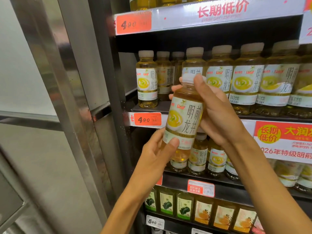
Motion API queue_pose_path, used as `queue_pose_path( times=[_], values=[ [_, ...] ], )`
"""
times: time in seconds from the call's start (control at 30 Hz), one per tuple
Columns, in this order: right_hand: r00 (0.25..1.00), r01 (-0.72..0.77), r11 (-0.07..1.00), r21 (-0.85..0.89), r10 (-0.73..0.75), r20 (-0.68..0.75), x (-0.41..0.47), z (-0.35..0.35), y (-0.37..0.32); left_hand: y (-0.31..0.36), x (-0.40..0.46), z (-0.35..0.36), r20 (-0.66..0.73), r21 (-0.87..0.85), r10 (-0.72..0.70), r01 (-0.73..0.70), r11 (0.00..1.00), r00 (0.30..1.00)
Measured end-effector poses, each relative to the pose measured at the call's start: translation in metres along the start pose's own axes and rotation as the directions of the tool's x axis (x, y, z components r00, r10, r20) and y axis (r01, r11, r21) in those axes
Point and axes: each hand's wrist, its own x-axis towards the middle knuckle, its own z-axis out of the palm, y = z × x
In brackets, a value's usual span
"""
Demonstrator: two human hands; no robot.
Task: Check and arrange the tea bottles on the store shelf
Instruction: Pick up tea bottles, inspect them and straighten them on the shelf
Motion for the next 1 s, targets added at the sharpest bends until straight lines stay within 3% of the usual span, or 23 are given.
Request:
queue_pose_path(
  times=[0.1,0.23,0.3,0.37,0.47,0.6,0.67,0.87,0.93,1.0],
  values=[
    [1.0,-0.011,0.994,0.106,0.012,-0.01,0.002,0.0,0.002,-0.001,0.002,0.003,-0.018,-0.068,0.0,-0.002,0.998,1.0],
    [0.999,-0.048,0.966,0.254,0.046,0.015,0.007,0.001,0.004,0.002,0.004,0.008,0.068,-0.406,-0.067,0.088,0.909,0.995],
    [0.998,-0.063,0.968,0.243,0.06,0.022,0.009,0.001,0.005,0.001,0.004,0.008,0.127,-0.469,-0.081,0.132,0.873,0.989],
    [0.999,-0.049,0.978,0.202,0.045,0.024,0.011,0.0,0.003,-0.003,0.004,0.008,0.11,-0.407,-0.08,0.119,0.906,0.991],
    [0.999,-0.004,0.999,0.051,0.006,-0.032,0.01,0.0,-0.004,-0.003,0.004,0.006,-0.02,-0.113,-0.024,0.021,0.993,1.0],
    [0.998,0.013,0.995,-0.095,-0.019,-0.063,0.008,0.006,-0.002,-0.003,0.007,0.01,-0.047,0.109,0.053,-0.047,0.993,0.998],
    [1.0,0.005,0.994,-0.107,-0.009,-0.028,0.008,0.007,-0.002,-0.002,0.009,0.011,-0.078,0.093,0.044,-0.037,0.995,0.996],
    [0.982,-0.135,0.988,0.069,0.124,0.145,0.01,0.002,-0.005,-0.001,0.003,0.016,0.13,-0.386,-0.055,0.102,0.917,0.99],
    [0.984,-0.108,0.994,0.014,0.105,0.141,0.009,0.001,-0.006,-0.004,0.002,0.017,0.104,-0.358,-0.073,0.106,0.928,0.992],
    [0.994,-0.051,0.997,-0.061,0.056,0.089,0.008,0.001,-0.008,-0.006,0.003,0.015,0.007,-0.213,-0.057,0.057,0.975,0.998]
  ],
)
